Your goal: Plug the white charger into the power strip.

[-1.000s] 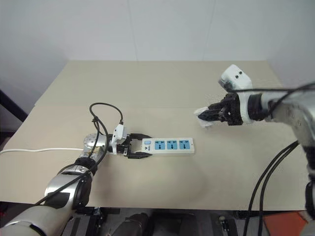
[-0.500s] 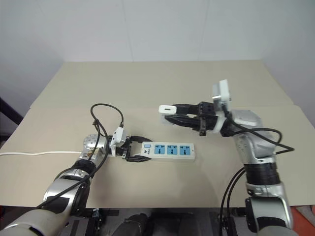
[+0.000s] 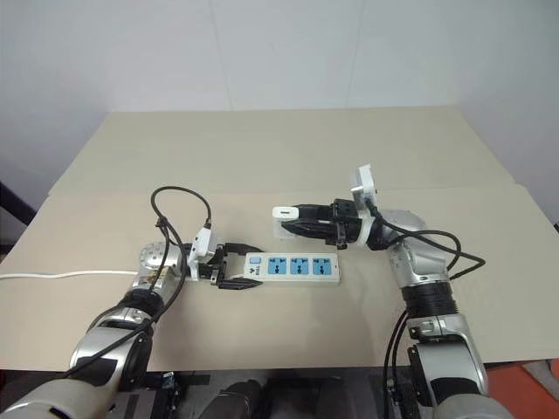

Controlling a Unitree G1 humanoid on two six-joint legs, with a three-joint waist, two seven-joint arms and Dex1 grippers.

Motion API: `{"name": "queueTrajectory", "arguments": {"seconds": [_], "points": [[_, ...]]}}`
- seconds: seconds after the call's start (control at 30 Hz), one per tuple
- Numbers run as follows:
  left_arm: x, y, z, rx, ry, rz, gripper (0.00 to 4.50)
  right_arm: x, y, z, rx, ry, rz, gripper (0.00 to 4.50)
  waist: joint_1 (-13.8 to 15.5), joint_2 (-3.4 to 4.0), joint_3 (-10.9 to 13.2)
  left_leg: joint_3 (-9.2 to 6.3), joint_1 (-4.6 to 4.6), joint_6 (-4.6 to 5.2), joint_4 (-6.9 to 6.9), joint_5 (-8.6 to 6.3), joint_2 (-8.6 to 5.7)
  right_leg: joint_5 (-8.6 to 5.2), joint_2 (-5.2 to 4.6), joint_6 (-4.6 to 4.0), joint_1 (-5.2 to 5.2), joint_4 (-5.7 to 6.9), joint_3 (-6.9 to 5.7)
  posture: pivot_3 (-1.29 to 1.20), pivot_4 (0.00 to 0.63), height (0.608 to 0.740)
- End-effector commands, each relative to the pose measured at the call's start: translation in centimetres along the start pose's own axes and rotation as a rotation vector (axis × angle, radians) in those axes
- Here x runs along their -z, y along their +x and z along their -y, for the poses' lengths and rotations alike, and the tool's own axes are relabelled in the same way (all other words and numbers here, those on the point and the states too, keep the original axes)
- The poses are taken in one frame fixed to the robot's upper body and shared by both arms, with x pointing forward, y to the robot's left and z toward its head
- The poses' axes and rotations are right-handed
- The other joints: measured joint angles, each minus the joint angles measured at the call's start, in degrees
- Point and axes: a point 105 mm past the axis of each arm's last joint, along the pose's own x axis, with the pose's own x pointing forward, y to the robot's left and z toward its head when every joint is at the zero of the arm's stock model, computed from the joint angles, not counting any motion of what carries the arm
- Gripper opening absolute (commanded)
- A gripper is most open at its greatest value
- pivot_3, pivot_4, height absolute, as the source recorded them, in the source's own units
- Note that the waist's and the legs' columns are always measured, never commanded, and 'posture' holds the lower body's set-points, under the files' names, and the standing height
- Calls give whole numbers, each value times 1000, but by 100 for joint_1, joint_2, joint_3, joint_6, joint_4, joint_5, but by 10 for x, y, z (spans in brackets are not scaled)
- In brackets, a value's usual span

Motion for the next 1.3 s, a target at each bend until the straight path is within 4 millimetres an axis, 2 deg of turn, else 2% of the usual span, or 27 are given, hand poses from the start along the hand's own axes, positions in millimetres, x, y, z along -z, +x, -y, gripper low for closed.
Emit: {"name": "queueTrajectory", "arguments": {"seconds": [0.03, 0.7, 1.3], "points": [[3, -1, 2, -2, -3, -10, 3253, -3, 3, 0, -19, -57, 13, 1097, -10, 1, 0, 0, 0, 0, 0, 0, 0, 0, 0, 0, 0, 1, 0, 0, 150, 740], [5, -2, 4, 21, -34, -41, 3253, 36, 21, -2, -31, -4, 27, 1097, -34, 4, -2, 0, 11, -1, -4, 1, -1, 0, 2, 0, 2, 6, 4, 0, 150, 740], [7, -3, 5, 22, -40, -55, 3253, 56, 19, 4, 3, 21, 18, 1097, -41, 4, -3, 0, 23, -3, -10, 1, 0, 0, 6, 0, 5, 8, 10, 0, 150, 740]]}}
